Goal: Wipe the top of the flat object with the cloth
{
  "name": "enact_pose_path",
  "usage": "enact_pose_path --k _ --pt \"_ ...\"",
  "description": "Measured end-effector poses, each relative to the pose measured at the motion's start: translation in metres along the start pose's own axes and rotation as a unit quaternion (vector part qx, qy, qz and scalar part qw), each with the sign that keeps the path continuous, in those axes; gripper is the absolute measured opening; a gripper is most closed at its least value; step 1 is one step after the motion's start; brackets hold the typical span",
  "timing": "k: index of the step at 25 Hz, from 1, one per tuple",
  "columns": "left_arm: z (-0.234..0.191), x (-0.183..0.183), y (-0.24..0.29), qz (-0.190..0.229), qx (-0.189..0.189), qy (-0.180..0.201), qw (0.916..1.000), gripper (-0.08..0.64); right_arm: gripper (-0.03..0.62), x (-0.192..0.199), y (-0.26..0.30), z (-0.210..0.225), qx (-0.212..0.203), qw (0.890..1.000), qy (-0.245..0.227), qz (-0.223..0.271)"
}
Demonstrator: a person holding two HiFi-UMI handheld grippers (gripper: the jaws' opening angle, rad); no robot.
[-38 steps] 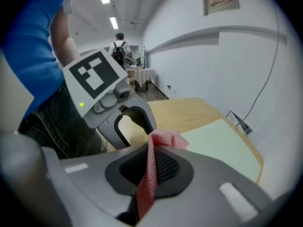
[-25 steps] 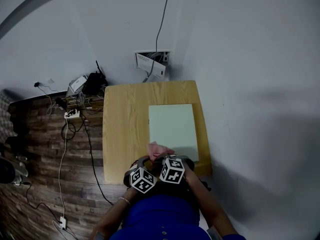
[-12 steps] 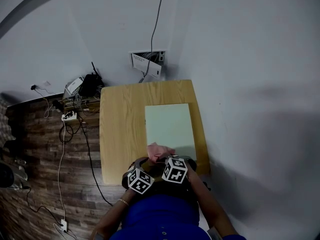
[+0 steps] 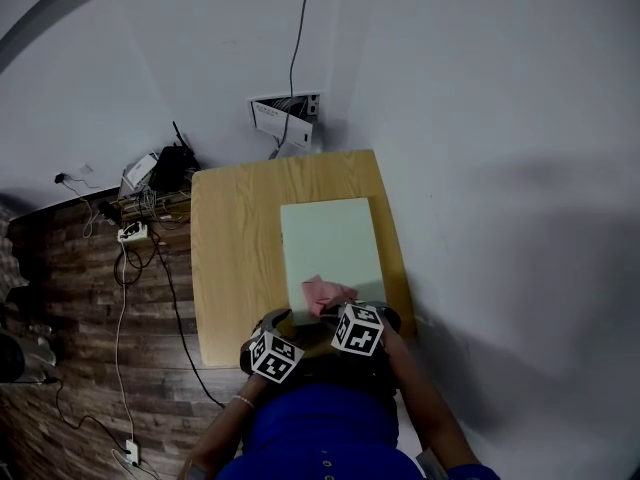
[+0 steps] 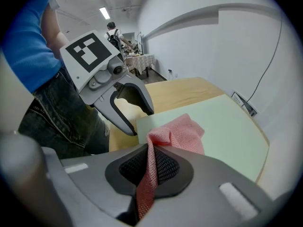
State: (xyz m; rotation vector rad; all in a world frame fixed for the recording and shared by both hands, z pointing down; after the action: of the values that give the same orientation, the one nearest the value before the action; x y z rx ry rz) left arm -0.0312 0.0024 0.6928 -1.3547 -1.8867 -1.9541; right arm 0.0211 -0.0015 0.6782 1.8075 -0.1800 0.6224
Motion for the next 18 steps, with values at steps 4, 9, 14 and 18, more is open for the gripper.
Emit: enact_pose_path --k 4,9,14,18 --pt "0.001 0.003 0.000 -0.001 0.000 -0.008 1.0000 0.236 0.014 0.012 -0.004 0.005 0.003 1.000 0.009 -0.007" --pt "0.000 0.004 -0.001 0.003 -0.003 -0.017 0.9998 0.236 0.013 0.028 -0.010 0.013 0.010 1.000 0.021 -0.018" --pt "-0.003 0.006 -0.005 0.008 -0.009 -0.029 0.9995 0.236 0.012 0.046 -0.017 0.023 0.019 0.999 0.040 -0.029" --pt "-0.006 0.008 -0.008 0.012 -0.015 -0.038 0.9991 0.236 0.013 0.059 -0.022 0.029 0.027 0.997 0.057 -0.036"
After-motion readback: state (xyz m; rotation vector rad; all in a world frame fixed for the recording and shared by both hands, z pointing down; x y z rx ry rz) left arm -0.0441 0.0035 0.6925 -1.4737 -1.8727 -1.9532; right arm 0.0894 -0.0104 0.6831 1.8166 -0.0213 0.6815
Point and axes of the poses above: the fingertips, and each gripper's own axes: y forward along the fingers, z to its right, x out of its underside, the point moved 1 cm from there along -y, backward along the fingers, and after that the axes turned 13 degrees about x, right-handed, at the moved point
